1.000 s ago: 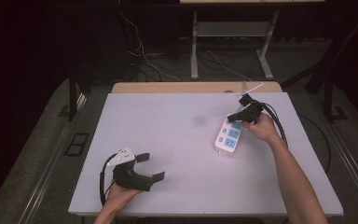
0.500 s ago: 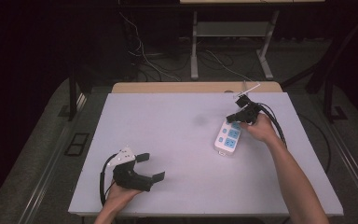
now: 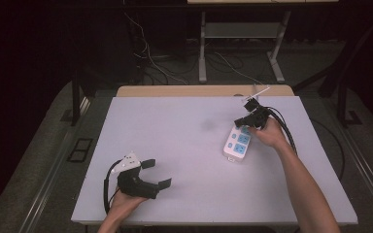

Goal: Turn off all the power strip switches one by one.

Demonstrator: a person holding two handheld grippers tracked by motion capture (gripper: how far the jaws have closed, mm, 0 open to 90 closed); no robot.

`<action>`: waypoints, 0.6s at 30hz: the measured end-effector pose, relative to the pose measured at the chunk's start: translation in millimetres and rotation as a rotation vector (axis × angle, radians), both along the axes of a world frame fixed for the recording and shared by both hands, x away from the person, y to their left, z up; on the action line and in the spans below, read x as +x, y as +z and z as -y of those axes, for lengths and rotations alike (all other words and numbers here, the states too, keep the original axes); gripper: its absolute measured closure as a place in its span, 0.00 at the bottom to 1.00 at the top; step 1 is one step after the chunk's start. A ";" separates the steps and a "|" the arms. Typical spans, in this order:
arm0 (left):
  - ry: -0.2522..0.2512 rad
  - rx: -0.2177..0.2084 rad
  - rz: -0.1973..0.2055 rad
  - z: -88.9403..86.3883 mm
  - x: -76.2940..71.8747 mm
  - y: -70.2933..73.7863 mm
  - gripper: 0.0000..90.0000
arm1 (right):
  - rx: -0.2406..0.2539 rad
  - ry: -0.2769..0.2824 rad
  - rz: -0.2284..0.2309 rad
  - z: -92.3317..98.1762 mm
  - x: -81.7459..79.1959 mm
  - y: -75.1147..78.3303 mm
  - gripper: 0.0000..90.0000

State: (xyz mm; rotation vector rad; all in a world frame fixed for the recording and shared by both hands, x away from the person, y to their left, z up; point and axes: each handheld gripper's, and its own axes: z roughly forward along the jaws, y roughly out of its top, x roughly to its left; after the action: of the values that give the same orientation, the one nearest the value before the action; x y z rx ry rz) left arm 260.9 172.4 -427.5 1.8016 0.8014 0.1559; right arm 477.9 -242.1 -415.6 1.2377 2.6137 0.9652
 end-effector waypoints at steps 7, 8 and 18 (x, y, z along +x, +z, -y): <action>0.002 -0.003 0.000 -0.5 0.3 -0.2 0.00 | 0.008 -0.003 -0.010 0.7 -1.8 4.9 1.00; 0.000 -0.002 0.000 -0.3 0.2 -0.1 0.00 | 0.013 -0.003 -0.015 0.6 -1.9 5.0 1.00; 0.006 -0.003 -0.002 -0.9 0.8 -0.5 0.00 | 0.040 0.012 0.003 -1.2 -11.4 19.0 1.00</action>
State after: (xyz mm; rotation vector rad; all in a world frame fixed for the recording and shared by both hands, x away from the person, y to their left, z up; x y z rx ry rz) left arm 261.7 173.4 -428.0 1.7966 0.8082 0.1568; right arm 466.6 -240.9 -396.6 1.2291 2.6152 1.0255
